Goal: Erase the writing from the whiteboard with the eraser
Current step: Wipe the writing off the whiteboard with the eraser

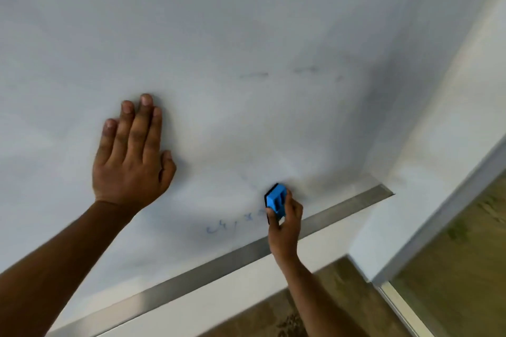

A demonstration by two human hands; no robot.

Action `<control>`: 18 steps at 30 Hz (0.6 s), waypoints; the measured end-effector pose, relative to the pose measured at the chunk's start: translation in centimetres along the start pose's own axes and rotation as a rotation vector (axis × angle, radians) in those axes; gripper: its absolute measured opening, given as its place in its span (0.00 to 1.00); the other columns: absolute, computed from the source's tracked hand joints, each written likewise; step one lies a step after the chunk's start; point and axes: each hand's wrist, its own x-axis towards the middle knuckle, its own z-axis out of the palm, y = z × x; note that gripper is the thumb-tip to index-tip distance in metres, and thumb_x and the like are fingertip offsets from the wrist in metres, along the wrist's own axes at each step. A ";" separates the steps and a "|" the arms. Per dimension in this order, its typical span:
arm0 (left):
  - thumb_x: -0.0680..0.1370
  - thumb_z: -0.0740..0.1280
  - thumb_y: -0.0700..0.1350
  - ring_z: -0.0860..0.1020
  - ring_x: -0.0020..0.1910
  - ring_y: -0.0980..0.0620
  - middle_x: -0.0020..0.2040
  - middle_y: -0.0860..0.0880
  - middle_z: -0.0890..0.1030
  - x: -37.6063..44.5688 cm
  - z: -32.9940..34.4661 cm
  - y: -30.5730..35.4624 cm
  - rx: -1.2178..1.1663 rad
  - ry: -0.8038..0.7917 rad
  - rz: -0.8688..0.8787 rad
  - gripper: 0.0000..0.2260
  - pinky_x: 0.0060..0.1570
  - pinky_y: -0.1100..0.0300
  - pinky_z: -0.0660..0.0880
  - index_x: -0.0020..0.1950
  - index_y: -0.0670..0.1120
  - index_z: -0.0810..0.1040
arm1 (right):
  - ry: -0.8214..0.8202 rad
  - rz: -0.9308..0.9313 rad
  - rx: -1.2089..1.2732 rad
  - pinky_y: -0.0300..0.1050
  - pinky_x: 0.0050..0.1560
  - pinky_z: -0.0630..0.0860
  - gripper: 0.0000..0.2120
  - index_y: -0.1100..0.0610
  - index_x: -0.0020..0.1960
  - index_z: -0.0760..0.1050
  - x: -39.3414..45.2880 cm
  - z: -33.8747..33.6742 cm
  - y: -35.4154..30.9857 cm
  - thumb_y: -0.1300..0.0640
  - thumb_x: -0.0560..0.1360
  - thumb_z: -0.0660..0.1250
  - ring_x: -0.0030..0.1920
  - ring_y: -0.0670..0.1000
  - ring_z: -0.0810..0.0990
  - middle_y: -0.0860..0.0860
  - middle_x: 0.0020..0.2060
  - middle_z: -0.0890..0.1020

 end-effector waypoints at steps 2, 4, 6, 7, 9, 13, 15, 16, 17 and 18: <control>0.84 0.59 0.48 0.53 0.88 0.40 0.89 0.40 0.53 0.1 0.1 -0.2 0.058 0.014 0.013 0.32 0.87 0.45 0.51 0.85 0.35 0.61 | 0.041 -0.018 -0.039 0.40 0.65 0.75 0.28 0.66 0.76 0.67 2.7 -2.6 0.6 0.61 0.79 0.71 0.63 0.55 0.76 0.62 0.64 0.71; 0.83 0.59 0.48 0.53 0.88 0.39 0.89 0.40 0.53 0.1 0.2 0.1 0.080 0.016 0.016 0.32 0.87 0.45 0.51 0.85 0.35 0.61 | 0.173 0.020 -0.107 0.51 0.66 0.75 0.29 0.68 0.75 0.67 7.4 -6.1 1.1 0.60 0.79 0.71 0.63 0.64 0.76 0.68 0.63 0.71; 0.83 0.58 0.48 0.52 0.88 0.39 0.89 0.40 0.52 -0.1 0.3 0.3 0.099 0.010 0.016 0.33 0.87 0.45 0.51 0.85 0.34 0.60 | 0.233 0.089 -0.088 0.59 0.68 0.74 0.31 0.67 0.77 0.65 10.9 -8.6 1.5 0.57 0.79 0.71 0.65 0.68 0.75 0.70 0.64 0.70; 0.83 0.58 0.48 0.52 0.88 0.39 0.89 0.40 0.51 -0.2 0.3 0.3 0.104 0.009 0.017 0.33 0.87 0.45 0.50 0.85 0.34 0.60 | 0.255 0.096 -0.082 0.60 0.69 0.73 0.32 0.67 0.77 0.63 11.6 -9.0 1.6 0.56 0.80 0.71 0.65 0.68 0.74 0.70 0.64 0.69; 0.83 0.57 0.48 0.52 0.88 0.39 0.89 0.40 0.52 -0.3 0.5 0.2 0.126 0.018 0.019 0.32 0.87 0.45 0.51 0.85 0.34 0.60 | 0.295 0.088 -0.087 0.54 0.69 0.73 0.33 0.67 0.78 0.63 10.9 -7.5 1.6 0.57 0.79 0.71 0.64 0.68 0.74 0.71 0.63 0.69; 0.82 0.59 0.48 0.53 0.88 0.39 0.88 0.39 0.52 -0.2 0.6 0.3 0.163 0.035 0.021 0.33 0.87 0.45 0.52 0.85 0.34 0.61 | 0.235 0.063 -0.056 0.50 0.64 0.75 0.30 0.69 0.76 0.65 2.6 0.2 1.9 0.63 0.78 0.71 0.62 0.65 0.75 0.69 0.62 0.71; 0.82 0.59 0.48 0.52 0.88 0.39 0.89 0.40 0.51 -0.2 0.4 0.2 0.148 0.031 0.028 0.33 0.87 0.46 0.52 0.85 0.34 0.61 | 0.090 0.064 -0.011 0.48 0.65 0.77 0.29 0.66 0.76 0.66 -2.0 2.7 1.5 0.58 0.79 0.70 0.64 0.57 0.76 0.63 0.63 0.71; 0.82 0.59 0.48 0.52 0.88 0.39 0.89 0.40 0.51 -0.3 0.4 0.1 0.145 0.029 0.032 0.33 0.87 0.46 0.51 0.85 0.34 0.61 | 0.023 0.048 -0.007 0.45 0.66 0.76 0.29 0.64 0.76 0.67 -3.3 3.0 1.4 0.54 0.79 0.69 0.64 0.54 0.76 0.61 0.64 0.70; 0.82 0.59 0.48 0.52 0.88 0.40 0.89 0.40 0.51 -0.4 0.4 0.0 0.140 0.030 0.033 0.33 0.87 0.46 0.51 0.85 0.34 0.61 | -0.008 0.028 -0.008 0.44 0.66 0.75 0.29 0.64 0.76 0.67 -3.4 2.6 1.5 0.52 0.79 0.67 0.65 0.53 0.75 0.60 0.64 0.70; 0.82 0.59 0.48 0.52 0.88 0.40 0.89 0.40 0.51 -0.4 0.5 -0.1 0.135 0.031 0.033 0.33 0.87 0.46 0.51 0.85 0.35 0.61 | -0.003 0.015 -0.025 0.44 0.66 0.75 0.30 0.65 0.75 0.67 -2.3 1.7 1.8 0.51 0.79 0.67 0.65 0.53 0.75 0.61 0.64 0.71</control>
